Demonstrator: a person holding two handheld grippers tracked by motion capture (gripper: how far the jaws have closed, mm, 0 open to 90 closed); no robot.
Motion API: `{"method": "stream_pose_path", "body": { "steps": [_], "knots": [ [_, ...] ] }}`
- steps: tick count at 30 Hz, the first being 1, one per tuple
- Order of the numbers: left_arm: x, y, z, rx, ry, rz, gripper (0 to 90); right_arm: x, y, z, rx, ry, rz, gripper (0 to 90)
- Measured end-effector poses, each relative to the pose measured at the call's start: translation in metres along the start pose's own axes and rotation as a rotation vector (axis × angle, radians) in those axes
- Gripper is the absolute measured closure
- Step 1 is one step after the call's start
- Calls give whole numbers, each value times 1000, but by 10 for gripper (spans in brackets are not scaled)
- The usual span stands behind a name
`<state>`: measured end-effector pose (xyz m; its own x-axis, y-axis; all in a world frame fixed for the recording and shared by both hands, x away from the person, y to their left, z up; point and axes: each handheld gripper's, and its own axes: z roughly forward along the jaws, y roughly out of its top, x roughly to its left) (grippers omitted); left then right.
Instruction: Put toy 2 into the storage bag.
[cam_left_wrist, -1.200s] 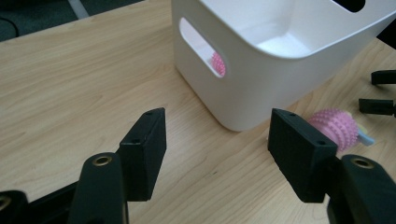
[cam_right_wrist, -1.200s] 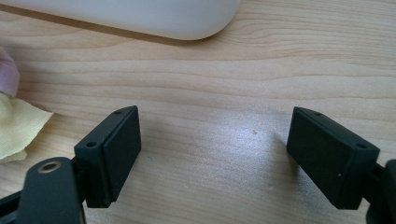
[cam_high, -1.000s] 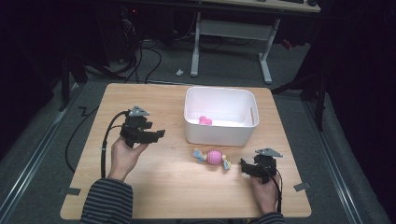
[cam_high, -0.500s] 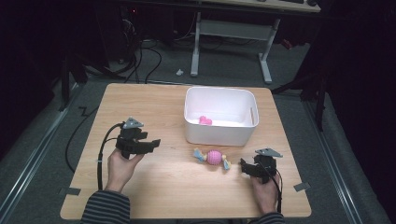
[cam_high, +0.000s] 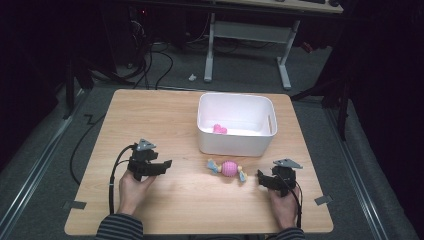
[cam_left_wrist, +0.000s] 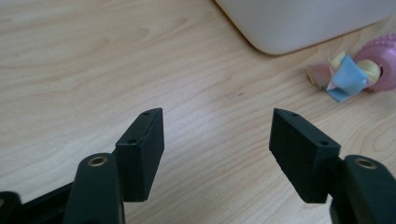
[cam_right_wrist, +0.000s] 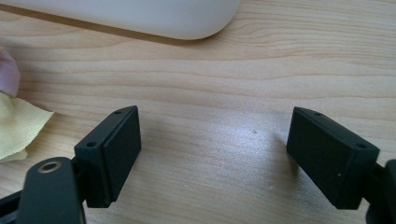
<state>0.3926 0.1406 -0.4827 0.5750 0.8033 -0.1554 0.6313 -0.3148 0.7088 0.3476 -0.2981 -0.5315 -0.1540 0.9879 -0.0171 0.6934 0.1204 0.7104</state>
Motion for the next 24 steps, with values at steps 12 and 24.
{"method": "stream_pose_path", "body": {
  "steps": [12, 24],
  "knots": [
    [0, -16, 16, 22, 48, -1, 349, 0, 0, 0, 0, 0, -2, 178],
    [2, -25, 35, 25, 105, 3, 362, 0, 0, 0, 0, 0, -2, 178]
  ]
}}
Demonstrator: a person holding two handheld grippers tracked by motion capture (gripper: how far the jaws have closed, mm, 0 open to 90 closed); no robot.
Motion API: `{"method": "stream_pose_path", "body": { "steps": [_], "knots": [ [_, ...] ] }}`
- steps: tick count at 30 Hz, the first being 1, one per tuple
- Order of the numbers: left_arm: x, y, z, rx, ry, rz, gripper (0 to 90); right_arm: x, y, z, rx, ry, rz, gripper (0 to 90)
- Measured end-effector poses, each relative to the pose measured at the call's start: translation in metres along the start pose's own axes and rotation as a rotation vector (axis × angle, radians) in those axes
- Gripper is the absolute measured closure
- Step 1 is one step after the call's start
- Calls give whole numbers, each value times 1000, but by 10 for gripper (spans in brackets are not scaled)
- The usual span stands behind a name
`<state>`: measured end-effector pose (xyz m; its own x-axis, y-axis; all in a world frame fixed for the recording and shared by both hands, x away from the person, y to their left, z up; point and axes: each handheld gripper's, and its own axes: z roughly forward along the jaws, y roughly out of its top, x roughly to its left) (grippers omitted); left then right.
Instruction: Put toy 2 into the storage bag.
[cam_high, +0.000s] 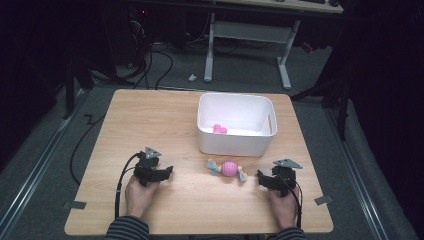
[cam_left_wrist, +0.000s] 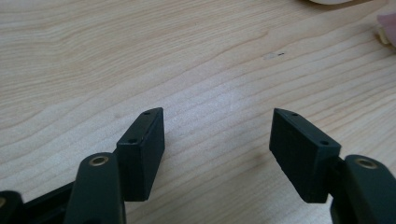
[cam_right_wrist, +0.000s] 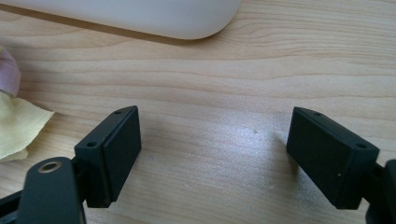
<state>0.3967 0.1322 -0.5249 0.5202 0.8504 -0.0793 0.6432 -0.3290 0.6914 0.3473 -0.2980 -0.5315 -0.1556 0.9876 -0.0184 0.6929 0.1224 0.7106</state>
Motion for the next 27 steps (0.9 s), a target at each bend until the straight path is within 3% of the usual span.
{"method": "stream_pose_path", "body": {
  "steps": [6, 11, 15, 27],
  "knots": [
    [0, 0, 3, -10, 18, 0, 359, 0, 0, 0, 0, 1, 0, 178],
    [-2, -7, 8, -76, 56, 39, 330, 0, 0, 0, 0, 1, 0, 178],
    [-1, -7, 8, -81, 50, 29, 323, 0, 0, 0, 0, 10, -5, 175],
    [-2, -7, 9, -68, 41, 52, 264, -2, -2, -4, 15, 52, -44, 178]
  ]
}}
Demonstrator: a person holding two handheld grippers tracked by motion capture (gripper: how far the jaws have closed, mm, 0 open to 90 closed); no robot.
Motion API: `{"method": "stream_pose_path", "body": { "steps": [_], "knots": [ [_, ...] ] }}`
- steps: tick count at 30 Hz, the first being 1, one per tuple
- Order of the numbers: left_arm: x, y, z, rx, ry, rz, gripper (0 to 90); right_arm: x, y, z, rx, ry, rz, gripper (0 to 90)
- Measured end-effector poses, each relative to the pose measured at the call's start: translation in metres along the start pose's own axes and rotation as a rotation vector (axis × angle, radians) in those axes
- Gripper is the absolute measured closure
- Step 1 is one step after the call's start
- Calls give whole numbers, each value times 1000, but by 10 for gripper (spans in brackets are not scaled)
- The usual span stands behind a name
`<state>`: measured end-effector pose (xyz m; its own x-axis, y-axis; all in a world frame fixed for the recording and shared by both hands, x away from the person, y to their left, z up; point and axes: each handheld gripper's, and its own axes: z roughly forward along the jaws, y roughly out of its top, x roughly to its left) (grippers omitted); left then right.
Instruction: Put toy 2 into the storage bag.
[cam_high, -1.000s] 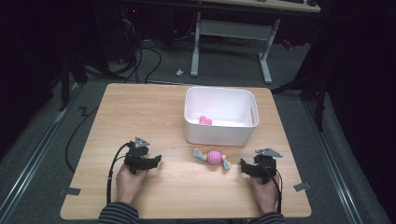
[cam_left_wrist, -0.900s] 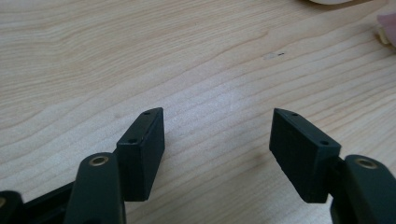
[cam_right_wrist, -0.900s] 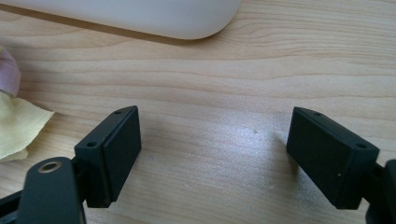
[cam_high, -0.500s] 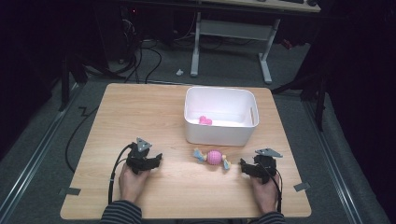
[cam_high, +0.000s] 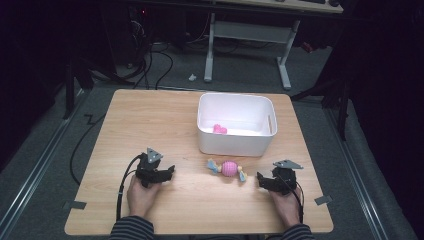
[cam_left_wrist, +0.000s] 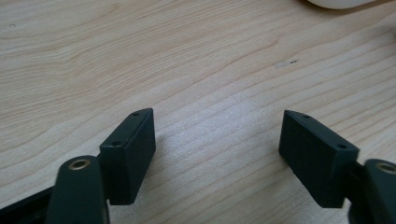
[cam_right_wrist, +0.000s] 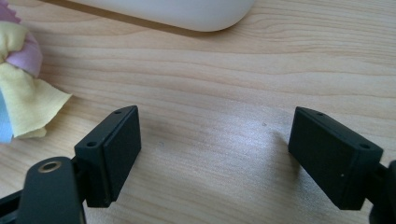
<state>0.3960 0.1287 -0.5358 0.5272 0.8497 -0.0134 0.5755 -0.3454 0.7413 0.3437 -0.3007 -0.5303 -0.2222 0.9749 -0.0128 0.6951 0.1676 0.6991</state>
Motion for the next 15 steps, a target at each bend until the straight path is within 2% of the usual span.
{"method": "stream_pose_path", "body": {
  "steps": [4, 8, 15],
  "knots": [
    [0, 0, 0, 0, -1, 0, 262, -2, 0, -3, 16, 9, 5, 192],
    [0, 0, 0, 0, -2, 1, 259, -3, -1, -12, 6, 80, 25, 222],
    [0, 0, 0, 2, -5, 3, 252, 1, -7, -29, -24, 130, -6, 269]
  ]
}}
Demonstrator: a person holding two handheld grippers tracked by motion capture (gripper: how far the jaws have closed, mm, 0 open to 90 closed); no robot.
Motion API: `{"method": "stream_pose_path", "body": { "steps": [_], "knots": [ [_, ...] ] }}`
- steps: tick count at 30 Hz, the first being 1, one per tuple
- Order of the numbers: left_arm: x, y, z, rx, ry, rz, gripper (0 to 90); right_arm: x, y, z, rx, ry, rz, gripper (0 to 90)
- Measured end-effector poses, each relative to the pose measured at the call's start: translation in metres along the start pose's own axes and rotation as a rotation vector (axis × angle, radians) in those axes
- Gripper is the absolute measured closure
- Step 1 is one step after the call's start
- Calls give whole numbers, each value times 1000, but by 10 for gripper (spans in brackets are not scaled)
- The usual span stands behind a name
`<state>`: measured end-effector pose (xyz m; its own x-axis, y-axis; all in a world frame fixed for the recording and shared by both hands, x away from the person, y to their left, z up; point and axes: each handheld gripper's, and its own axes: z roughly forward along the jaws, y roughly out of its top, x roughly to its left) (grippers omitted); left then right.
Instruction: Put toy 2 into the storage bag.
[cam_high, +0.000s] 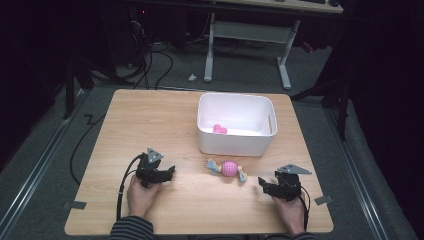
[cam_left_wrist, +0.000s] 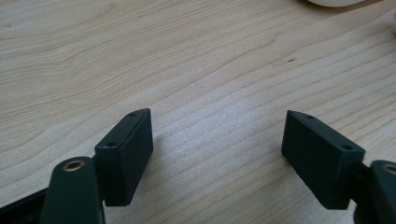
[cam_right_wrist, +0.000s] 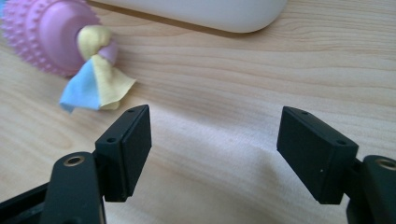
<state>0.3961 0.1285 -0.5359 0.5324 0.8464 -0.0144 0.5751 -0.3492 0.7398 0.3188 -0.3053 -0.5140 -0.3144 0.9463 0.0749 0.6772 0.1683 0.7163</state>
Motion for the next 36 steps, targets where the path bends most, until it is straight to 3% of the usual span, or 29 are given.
{"method": "stream_pose_path", "body": {
  "steps": [12, 19, 36],
  "knots": [
    [0, 0, 0, 0, -2, 1, 246, 20, 1, -12, -3, 58, -80, 298],
    [0, 0, 0, 0, -2, 1, 246, 36, 15, -13, -11, 129, -124, 305],
    [0, 0, 0, -1, 0, 2, 248, 62, 44, -3, 0, 160, -194, 296]
  ]
}}
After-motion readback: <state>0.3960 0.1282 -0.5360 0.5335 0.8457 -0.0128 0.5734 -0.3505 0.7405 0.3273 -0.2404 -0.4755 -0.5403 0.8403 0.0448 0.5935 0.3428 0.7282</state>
